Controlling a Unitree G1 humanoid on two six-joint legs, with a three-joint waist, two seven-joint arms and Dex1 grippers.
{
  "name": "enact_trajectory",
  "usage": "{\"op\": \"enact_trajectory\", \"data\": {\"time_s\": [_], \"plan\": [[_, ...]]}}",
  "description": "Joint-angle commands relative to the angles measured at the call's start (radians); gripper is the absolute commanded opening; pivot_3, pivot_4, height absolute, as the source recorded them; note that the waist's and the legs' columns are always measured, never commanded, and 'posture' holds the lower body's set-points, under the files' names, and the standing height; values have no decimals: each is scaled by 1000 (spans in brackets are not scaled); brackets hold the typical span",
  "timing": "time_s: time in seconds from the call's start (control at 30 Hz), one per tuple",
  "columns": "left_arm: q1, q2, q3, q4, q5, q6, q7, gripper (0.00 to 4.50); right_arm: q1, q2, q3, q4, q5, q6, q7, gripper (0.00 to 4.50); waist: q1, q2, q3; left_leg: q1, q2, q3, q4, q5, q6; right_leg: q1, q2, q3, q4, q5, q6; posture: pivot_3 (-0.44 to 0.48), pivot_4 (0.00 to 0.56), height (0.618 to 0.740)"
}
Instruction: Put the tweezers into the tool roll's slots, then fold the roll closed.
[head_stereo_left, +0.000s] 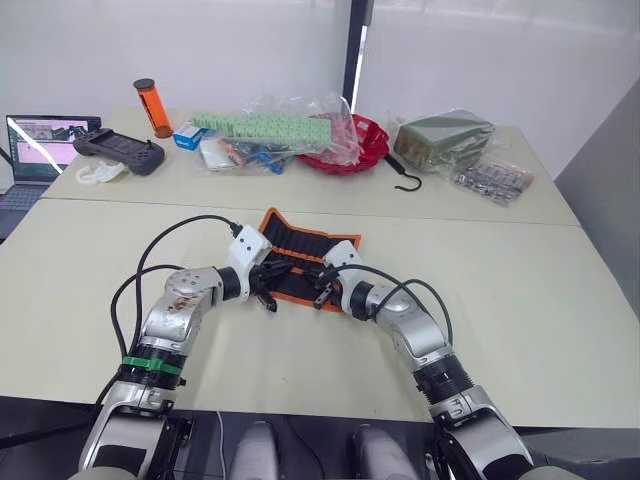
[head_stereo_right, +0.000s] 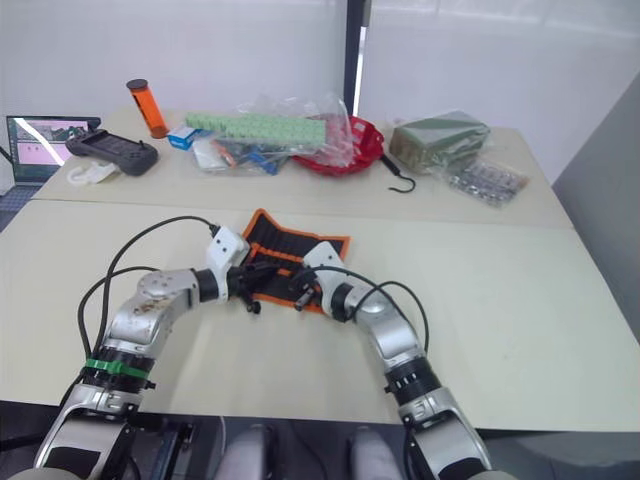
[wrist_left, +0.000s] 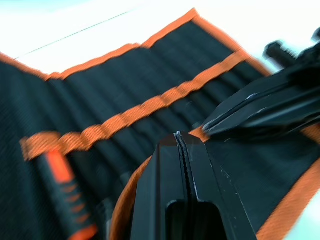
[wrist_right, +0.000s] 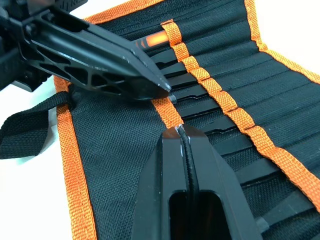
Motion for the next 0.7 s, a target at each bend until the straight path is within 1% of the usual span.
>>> {"op": "enact_trajectory", "data": {"time_s": [0.03, 0.13, 0.2, 0.43, 0.6, 0.7], "plan": [[4, 9, 37, 124, 45, -79, 64, 0, 22, -13, -15, -4, -10, -2, -9, 18, 1, 0, 0, 1, 0, 0, 0, 0, 0, 1, 0, 0, 0, 0, 0, 0, 150, 737], [11, 7, 62, 145, 16, -86, 60, 0, 41, -29, -25, -34, -8, 12, -10, 18, 0, 0, 0, 2, 0, 0, 0, 0, 0, 2, 0, 0, 0, 0, 0, 0, 150, 737], [26, 18, 46, 120, 21, -96, 36, 0, 57, -40, -34, -62, -5, 26, -15, 18, -2, 0, 0, 3, 0, 0, 0, 1, 0, 2, 0, 0, 0, 0, 0, 0, 150, 737], [35, 19, 80, 59, -33, -41, 9, 0, 100, -84, -64, -139, 10, 64, -19, 18, 1, 0, 0, 3, 0, 0, 0, 1, 0, 2, 0, 0, 0, 0, 0, 0, 150, 737], [39, 27, 116, -49, -110, 42, -26, 0, 109, -103, -87, -232, 76, 86, 32, 18, 3, 0, 0, 1, -1, 0, 0, 2, 0, 2, 0, 0, 0, 0, 0, 0, 150, 737], [38, 63, 137, -138, -168, 111, -76, 0, 107, -122, -127, -319, 159, 148, 79, 18, 1, 0, 0, -1, -1, 0, 0, 2, 0, -1, 0, 0, 0, 0, 0, 0, 150, 737]]}}
